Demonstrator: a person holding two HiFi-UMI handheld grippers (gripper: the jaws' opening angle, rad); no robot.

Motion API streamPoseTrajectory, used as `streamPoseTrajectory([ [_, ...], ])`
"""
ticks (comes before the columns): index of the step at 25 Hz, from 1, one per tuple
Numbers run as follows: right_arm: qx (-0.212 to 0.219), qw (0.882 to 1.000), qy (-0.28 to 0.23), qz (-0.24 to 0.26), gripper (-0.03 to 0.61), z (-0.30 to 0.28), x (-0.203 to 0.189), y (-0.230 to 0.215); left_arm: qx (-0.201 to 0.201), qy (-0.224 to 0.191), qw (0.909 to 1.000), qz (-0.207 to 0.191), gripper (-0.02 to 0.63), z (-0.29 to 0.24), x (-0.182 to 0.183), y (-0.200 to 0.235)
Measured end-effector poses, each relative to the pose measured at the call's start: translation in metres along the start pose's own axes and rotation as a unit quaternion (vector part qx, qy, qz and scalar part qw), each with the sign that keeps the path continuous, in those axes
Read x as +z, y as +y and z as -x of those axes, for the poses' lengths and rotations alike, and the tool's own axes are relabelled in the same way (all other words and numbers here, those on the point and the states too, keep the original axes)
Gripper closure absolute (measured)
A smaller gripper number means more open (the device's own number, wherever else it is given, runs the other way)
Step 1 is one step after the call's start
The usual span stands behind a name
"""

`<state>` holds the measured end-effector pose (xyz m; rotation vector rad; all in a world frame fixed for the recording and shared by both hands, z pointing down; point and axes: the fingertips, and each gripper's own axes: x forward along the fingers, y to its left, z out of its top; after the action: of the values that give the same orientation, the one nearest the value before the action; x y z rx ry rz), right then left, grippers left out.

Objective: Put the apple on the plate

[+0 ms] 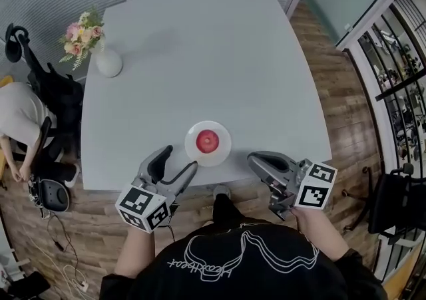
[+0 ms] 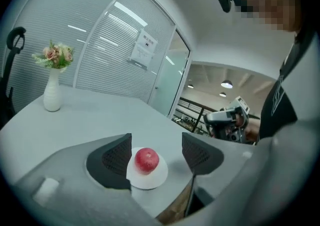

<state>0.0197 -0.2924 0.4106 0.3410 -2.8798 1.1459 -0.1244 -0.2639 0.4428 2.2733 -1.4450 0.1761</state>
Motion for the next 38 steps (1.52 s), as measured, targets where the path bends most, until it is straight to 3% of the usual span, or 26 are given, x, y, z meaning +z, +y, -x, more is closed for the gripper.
streamPoseTrajectory([
  [3,0.022,0.999,-0.001,0.031,0.569,0.001,-0.001,0.035,-0.033,-0.017,0.9993,0.011,0.3,0.027,0.016,-0.026],
  [6,0.038,0.997,-0.002,0.065,0.569,-0.002,-0.007,0.07,-0.071,-0.033,0.9969,0.004,0.355,0.056,0.028,-0.054],
  [11,0.075,0.993,-0.019,0.093,0.569,0.005,-0.021,0.135,-0.154,-0.058,0.9863,-0.004,0.425,0.103,0.04,-0.108],
  [13,0.064,0.989,-0.011,0.135,0.569,0.007,-0.032,0.153,-0.166,-0.062,0.984,-0.014,0.502,0.119,0.042,-0.121],
  [17,0.027,0.982,-0.002,0.185,0.569,0.003,-0.051,0.17,-0.18,-0.063,0.9812,-0.031,0.581,0.143,0.034,-0.135],
  [23,-0.008,0.968,0.027,0.25,0.571,0.006,-0.086,0.191,-0.179,-0.067,0.9803,-0.049,0.6,0.167,0.016,-0.157],
  [30,-0.006,0.969,0.012,0.247,0.571,0.018,-0.101,0.212,-0.193,-0.061,0.9763,-0.077,0.6,0.183,0.003,-0.181],
  [38,-0.008,0.97,0.005,0.243,0.571,0.013,-0.115,0.226,-0.181,-0.062,0.9792,-0.068,0.6,0.201,-0.008,-0.173],
])
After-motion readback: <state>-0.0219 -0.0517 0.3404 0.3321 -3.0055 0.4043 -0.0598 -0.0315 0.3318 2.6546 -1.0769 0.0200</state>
